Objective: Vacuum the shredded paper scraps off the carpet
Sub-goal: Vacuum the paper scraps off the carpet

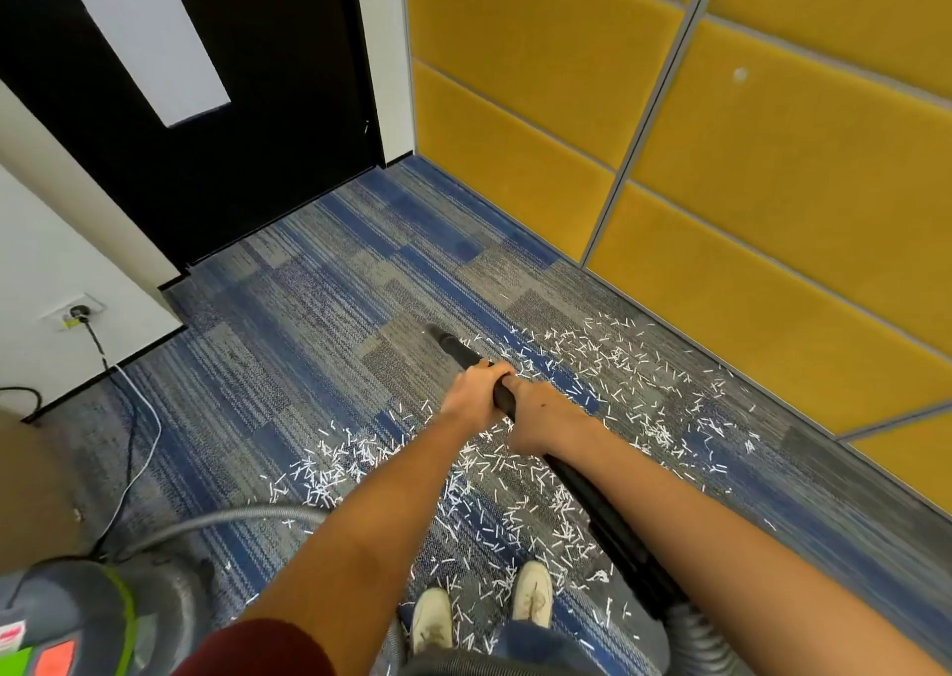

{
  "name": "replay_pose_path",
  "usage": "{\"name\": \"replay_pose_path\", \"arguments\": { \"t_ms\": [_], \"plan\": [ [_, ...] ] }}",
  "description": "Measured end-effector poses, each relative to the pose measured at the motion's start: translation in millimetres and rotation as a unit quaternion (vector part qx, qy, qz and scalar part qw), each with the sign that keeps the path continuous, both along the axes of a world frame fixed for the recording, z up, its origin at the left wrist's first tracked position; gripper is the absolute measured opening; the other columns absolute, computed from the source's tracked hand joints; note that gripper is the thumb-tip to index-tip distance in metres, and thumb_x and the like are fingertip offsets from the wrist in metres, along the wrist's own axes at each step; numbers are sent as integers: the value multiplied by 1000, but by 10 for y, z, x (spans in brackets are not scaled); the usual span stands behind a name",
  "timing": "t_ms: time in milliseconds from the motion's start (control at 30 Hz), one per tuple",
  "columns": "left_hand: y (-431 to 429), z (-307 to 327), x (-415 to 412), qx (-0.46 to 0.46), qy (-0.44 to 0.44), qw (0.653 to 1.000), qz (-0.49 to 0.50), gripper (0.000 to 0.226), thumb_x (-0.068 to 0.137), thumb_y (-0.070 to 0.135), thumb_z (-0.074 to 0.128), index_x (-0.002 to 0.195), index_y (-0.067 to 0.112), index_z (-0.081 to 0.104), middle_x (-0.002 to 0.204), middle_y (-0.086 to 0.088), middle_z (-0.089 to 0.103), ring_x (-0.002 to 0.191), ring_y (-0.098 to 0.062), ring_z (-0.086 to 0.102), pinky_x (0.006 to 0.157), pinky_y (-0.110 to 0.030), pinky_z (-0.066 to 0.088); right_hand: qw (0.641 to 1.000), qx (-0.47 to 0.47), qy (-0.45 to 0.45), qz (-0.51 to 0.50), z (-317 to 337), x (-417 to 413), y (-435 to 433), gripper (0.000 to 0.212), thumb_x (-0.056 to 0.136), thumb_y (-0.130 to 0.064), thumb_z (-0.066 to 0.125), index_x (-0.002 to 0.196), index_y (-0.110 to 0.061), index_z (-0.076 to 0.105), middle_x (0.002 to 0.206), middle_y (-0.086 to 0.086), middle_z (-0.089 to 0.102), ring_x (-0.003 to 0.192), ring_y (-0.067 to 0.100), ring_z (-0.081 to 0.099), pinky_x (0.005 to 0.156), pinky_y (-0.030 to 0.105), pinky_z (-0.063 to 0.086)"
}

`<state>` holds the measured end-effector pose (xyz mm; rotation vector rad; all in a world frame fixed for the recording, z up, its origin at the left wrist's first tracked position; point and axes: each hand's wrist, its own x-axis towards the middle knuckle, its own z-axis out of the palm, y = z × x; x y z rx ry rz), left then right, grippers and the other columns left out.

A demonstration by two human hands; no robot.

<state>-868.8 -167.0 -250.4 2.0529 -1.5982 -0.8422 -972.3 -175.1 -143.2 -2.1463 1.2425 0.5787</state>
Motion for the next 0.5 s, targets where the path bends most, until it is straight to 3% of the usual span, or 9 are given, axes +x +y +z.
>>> {"name": "replay_pose_path", "arguments": {
  "t_ms": [167, 300, 500],
  "plan": [
    [98, -50, 73, 10, -19, 1000, -2, 32, 76, 4, 61, 100, 24, 61, 93, -3, 59, 85, -26, 61, 79, -44, 52, 1000, 5, -10, 16, 84, 16, 92, 61, 86, -3, 54, 142, -15, 32, 99, 3, 41, 90, 22, 52, 79, 28, 48],
    [236, -40, 172, 13, -25, 1000, 5, 31, 77, 3, 61, 104, 20, 61, 92, 0, 55, 87, -24, 58, 81, -38, 50, 1000, 10, -8, 29, 77, 92, 209, 57, 88, -7, 54, 141, -16, 32, 111, 9, 46, 90, 23, 51, 79, 30, 47],
    [451, -108, 245, 1, -12, 1000, 27, 32, 81, -1, 57, 106, 19, 63, 101, -6, 58, 88, -24, 58, 82, -33, 48, 1000, 6, -1, 25, -15, 184, 408, 56, 86, -6, 56, 138, -13, 34, 111, 8, 54, 94, 23, 58, 84, 34, 53]
  ]
}}
